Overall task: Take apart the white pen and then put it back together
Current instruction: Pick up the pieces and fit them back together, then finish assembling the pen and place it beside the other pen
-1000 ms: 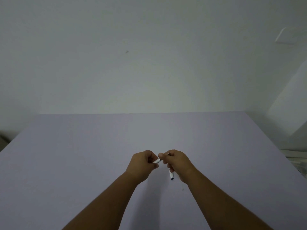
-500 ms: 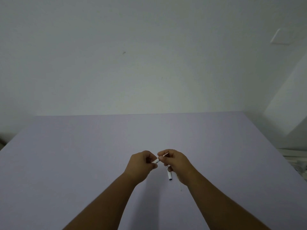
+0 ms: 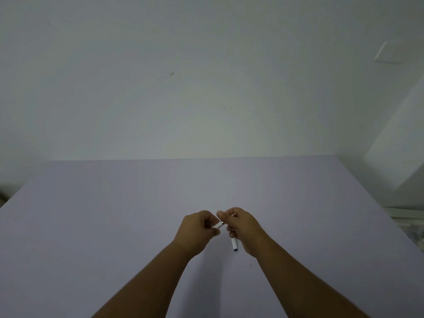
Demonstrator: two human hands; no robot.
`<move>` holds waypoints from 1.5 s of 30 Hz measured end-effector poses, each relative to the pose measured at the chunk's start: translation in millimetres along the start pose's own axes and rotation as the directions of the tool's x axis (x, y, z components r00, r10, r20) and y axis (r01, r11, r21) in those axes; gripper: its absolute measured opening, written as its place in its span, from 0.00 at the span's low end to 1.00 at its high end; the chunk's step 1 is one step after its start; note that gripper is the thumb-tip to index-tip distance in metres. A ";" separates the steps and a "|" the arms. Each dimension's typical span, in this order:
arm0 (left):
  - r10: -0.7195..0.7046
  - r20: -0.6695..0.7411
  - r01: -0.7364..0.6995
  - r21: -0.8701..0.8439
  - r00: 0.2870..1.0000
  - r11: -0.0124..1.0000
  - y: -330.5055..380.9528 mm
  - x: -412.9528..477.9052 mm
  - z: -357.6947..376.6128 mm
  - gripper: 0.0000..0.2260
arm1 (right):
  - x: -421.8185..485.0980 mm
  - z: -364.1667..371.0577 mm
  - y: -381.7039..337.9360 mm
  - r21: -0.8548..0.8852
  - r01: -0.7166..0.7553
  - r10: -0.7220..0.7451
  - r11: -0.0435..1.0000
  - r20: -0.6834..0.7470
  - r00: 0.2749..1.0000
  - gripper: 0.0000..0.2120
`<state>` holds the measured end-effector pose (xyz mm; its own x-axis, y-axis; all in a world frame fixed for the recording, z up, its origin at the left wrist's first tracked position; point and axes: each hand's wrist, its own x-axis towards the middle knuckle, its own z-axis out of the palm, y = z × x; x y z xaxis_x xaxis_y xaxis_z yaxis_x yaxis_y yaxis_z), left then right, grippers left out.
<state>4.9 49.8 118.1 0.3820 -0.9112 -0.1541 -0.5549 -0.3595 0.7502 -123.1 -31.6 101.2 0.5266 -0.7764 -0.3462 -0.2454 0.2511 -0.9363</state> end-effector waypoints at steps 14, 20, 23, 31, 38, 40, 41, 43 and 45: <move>-0.053 -0.063 0.050 -0.043 0.997 0.998 -7.2 3.4 4.6 0.06 | 10.0 3.5 -0.4 -0.049 -0.009 0.008 0.999 -0.033 0.999 0.05; -0.267 0.036 0.267 -0.277 0.963 0.923 -26.0 8.6 6.1 0.09 | 35.6 -15.4 1.9 -0.052 -0.091 0.086 0.994 -0.096 0.992 0.09; -0.352 0.130 0.375 -0.355 0.927 0.856 -40.0 11.2 9.8 0.07 | 55.1 -26.0 24.4 -0.502 -0.136 0.029 0.854 -0.215 0.976 0.07; -0.435 0.329 0.545 -0.550 0.838 0.633 -56.4 16.9 16.0 0.07 | 70.4 -3.0 79.7 -0.763 -0.207 0.045 0.612 -0.228 0.973 0.13; -0.433 0.353 0.557 -0.574 0.830 0.600 -55.6 18.8 16.3 0.07 | 68.4 5.3 72.1 -0.598 -0.200 0.019 0.776 -0.295 0.955 0.12; -0.425 0.351 0.550 -0.566 0.835 0.614 -53.2 18.2 14.7 0.07 | 71.3 6.1 56.1 -0.285 -0.180 0.078 0.941 -0.333 0.940 0.12; -0.419 0.350 0.546 -0.557 0.838 0.626 -51.5 17.7 13.9 0.07 | 73.3 6.3 46.7 -0.106 -0.146 0.103 0.984 -0.332 0.938 0.11; -0.408 0.349 0.536 -0.534 0.844 0.653 -46.9 16.1 12.6 0.06 | 74.2 6.1 26.3 0.200 -0.082 0.141 0.976 -0.301 0.943 0.10; -0.394 0.351 0.526 -0.515 0.849 0.677 -40.5 13.9 11.8 0.06 | 71.1 4.5 9.4 0.306 -0.041 0.126 0.951 -0.264 0.956 0.10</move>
<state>24.0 49.3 78.0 0.2836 -0.7031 -0.6521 0.2059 -0.6195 0.7575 -84.2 -81.8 67.5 0.2578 -0.8635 -0.4334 -0.0057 0.4472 -0.8944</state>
